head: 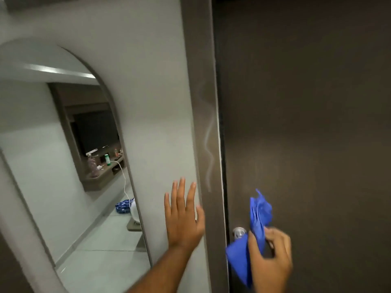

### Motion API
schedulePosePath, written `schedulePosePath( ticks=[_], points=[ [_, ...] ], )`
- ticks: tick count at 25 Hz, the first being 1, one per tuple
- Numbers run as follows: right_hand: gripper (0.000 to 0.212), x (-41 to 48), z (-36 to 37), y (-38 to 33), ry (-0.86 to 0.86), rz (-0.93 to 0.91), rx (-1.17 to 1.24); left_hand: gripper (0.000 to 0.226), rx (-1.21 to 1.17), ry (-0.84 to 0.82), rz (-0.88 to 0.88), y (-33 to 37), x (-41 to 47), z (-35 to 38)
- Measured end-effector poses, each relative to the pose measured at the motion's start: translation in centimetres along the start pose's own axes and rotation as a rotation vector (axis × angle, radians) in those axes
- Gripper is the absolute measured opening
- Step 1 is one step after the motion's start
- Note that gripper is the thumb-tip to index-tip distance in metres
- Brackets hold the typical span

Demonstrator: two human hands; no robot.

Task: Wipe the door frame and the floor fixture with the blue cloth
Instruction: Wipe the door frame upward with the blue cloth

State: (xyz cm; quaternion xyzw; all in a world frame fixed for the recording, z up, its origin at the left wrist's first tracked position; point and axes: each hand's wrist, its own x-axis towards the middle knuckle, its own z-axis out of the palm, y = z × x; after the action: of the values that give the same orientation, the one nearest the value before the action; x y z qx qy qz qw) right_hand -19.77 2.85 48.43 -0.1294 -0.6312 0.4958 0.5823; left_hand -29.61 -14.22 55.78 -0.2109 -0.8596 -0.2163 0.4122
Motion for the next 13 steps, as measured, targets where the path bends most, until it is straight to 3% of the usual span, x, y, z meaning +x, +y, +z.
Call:
schedulePosePath(
  ticks=[4, 7, 10, 13],
  points=[
    [0.023, 8.6, 7.6, -7.0, -0.103, -0.130, 0.029, 0.062, 0.050, 0.155, 0.021, -0.8, 13.1, -2.5],
    [0.020, 13.7, 12.1, -10.6, -0.147, -0.417, 0.007, 0.061, 0.170, 0.216, 0.110, -2.7, 21.4, -2.5],
    [0.020, 16.0, 16.5, -10.6, -0.367, -0.609, -0.158, 0.066, 0.217, 0.229, 0.173, -5.2, 25.6, -1.1],
    [0.064, 14.4, 19.4, -7.4, -0.448, -0.763, -0.541, 0.072, 0.201, 0.317, 0.230, -6.7, 26.4, 0.5]
  ],
)
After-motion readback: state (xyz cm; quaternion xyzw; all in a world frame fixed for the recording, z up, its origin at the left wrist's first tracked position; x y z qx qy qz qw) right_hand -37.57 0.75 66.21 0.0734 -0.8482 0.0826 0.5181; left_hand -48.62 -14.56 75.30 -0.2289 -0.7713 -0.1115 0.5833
